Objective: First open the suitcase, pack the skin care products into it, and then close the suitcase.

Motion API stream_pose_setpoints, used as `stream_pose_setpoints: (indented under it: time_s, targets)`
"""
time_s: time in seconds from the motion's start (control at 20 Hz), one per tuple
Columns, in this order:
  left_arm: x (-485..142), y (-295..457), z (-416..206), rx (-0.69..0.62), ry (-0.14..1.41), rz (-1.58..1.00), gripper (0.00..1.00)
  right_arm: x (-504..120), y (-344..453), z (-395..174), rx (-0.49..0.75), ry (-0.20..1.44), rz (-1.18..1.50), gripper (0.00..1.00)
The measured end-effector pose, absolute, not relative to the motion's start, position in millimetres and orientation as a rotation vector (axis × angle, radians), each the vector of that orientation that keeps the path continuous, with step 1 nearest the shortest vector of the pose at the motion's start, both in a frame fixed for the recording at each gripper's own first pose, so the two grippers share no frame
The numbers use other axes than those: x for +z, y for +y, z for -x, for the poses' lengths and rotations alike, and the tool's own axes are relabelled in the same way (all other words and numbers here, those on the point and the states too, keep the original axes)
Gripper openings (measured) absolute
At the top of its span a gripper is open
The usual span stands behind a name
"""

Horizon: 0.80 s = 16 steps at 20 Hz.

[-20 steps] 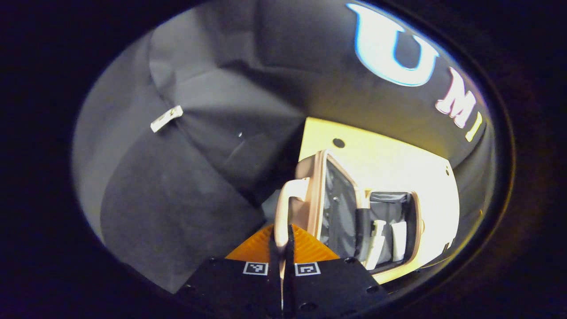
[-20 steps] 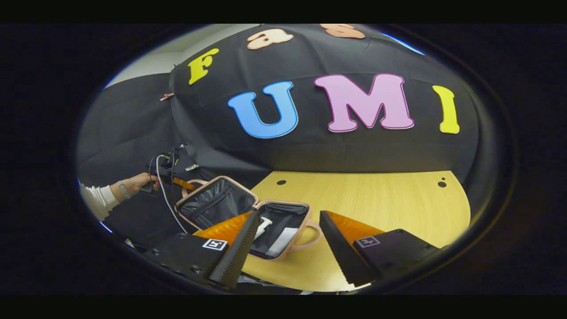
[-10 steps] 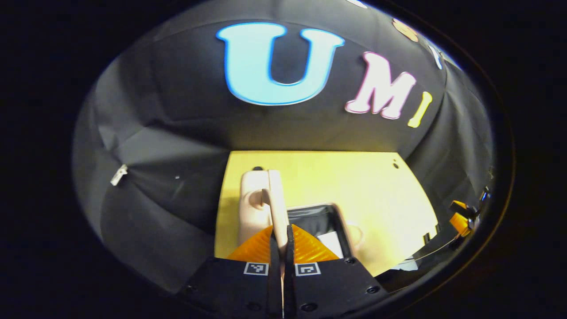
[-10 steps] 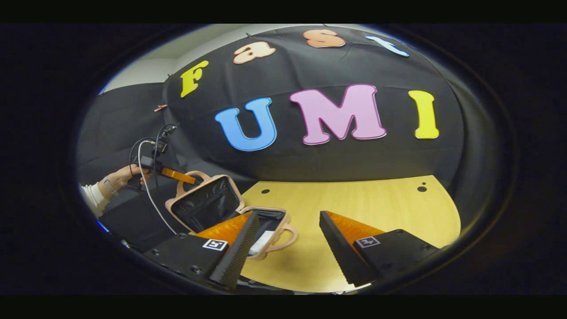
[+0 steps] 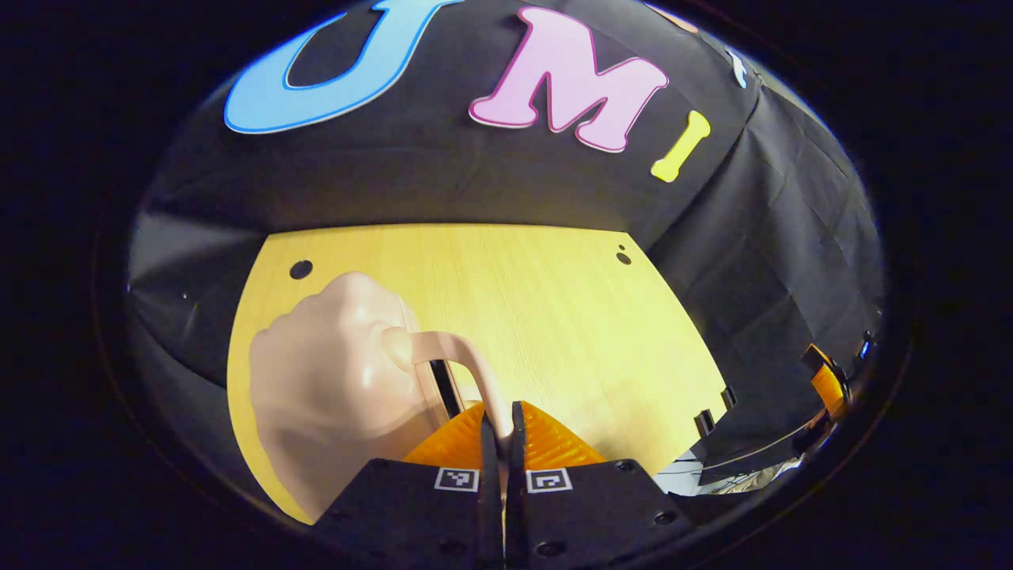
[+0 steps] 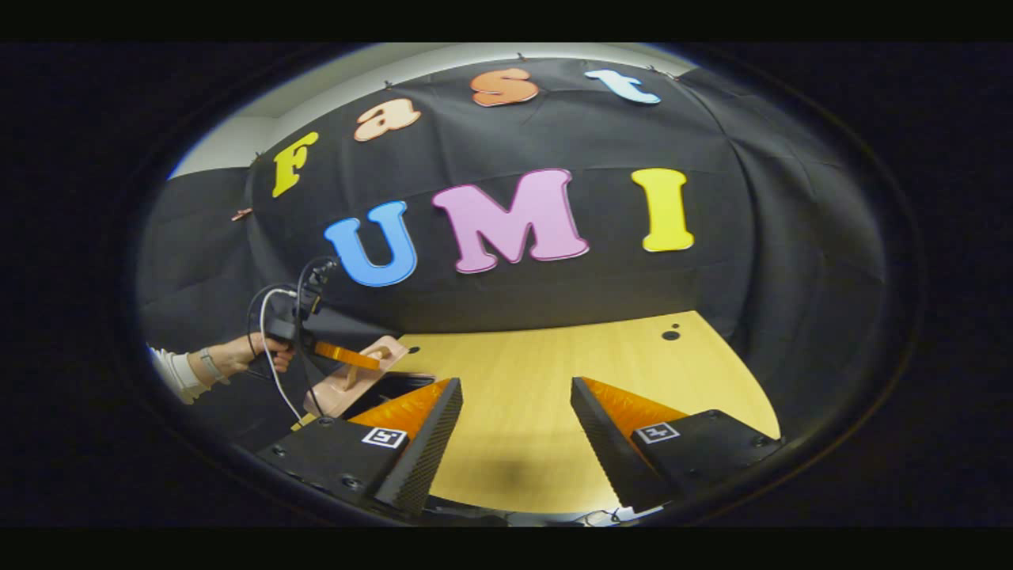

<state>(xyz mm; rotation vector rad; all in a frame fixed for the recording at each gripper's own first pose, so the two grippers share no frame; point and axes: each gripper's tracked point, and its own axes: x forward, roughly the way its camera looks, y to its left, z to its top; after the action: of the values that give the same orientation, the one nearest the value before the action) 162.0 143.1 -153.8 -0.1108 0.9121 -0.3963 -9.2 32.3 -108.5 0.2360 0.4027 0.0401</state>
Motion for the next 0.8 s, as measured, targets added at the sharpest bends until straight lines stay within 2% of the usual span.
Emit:
stream_pose_setpoints:
  time_s: [0.3,0.55,0.65,0.7,0.75,0.8]
  targets:
    - [-241,108,-167,-0.380,1.019,0.062,0.07,-102,-20,44,-0.065,0.391,-0.242,0.88]
    - [-267,95,-164,-0.366,1.043,0.003,0.08,-107,-51,64,-0.122,0.397,-0.217,0.88]
    - [-266,88,-160,-0.388,1.036,-0.008,0.14,-115,-56,61,-0.119,0.409,-0.208,0.88]
    - [-263,86,-156,-0.393,1.026,-0.002,0.22,-115,-56,60,-0.112,0.406,-0.205,0.88]
    - [-256,84,-154,-0.396,1.005,0.003,0.20,-115,-54,56,-0.101,0.403,-0.198,0.88]
    - [-246,85,-151,-0.391,0.975,-0.004,0.46,-115,-54,53,-0.091,0.399,-0.190,0.88]
